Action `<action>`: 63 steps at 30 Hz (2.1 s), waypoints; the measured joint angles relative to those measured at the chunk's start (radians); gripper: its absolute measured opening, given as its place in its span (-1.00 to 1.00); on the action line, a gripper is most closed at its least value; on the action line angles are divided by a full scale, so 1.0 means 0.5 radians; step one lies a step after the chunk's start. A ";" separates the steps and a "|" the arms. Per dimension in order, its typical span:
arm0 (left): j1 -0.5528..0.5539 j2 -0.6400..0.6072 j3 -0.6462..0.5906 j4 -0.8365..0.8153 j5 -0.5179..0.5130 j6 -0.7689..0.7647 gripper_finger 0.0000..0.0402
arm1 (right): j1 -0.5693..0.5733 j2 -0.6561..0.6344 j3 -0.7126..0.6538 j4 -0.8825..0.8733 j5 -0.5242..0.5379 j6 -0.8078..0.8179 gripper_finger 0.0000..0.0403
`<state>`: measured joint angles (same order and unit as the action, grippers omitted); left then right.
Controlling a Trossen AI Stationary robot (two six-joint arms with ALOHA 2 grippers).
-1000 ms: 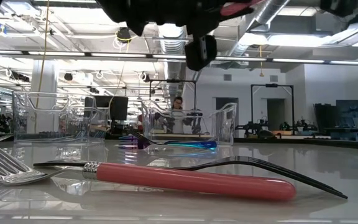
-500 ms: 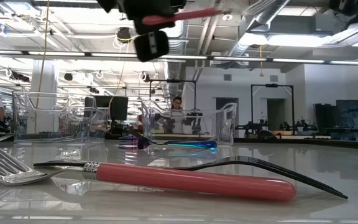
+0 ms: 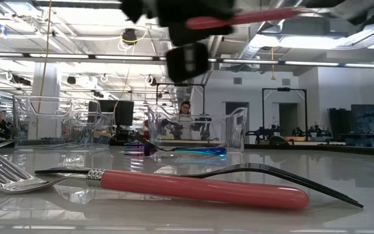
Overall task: Sort silverware by color (type)
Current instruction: Put the pink fork into the bottom right transparent bin, then put the black fork into the top right transparent bin
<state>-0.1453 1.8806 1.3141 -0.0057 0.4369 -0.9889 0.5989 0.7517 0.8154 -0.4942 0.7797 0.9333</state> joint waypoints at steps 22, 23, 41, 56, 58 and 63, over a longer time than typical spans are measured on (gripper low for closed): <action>-0.107 1.269 1.985 -0.332 -0.081 -0.158 -0.93 | -0.205 -0.172 0.000 0.002 -0.174 -0.417 0.34; -0.114 1.289 1.984 -0.345 -0.082 -0.152 -0.93 | -0.206 -0.177 0.000 0.012 -0.190 -0.417 0.34; -0.118 1.318 1.984 -0.322 -0.112 0.124 -0.86 | -0.315 -0.218 0.000 0.029 -0.208 -0.420 0.34; -0.111 1.318 1.984 -0.356 -0.096 0.196 -0.34 | -0.326 -0.219 0.000 0.030 -0.250 -0.401 0.34; -0.104 1.317 1.984 -0.376 -0.084 0.233 -0.32 | -0.326 -0.219 0.000 0.029 -0.254 -0.401 0.34; -0.039 1.310 1.997 -0.421 0.157 0.263 -0.31 | -0.324 -0.219 0.000 0.029 -0.349 -0.400 0.34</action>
<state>-0.1649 2.5356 2.3127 -0.2161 0.5151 -0.8574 0.4370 0.6422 0.8154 -0.4797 0.6054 0.7334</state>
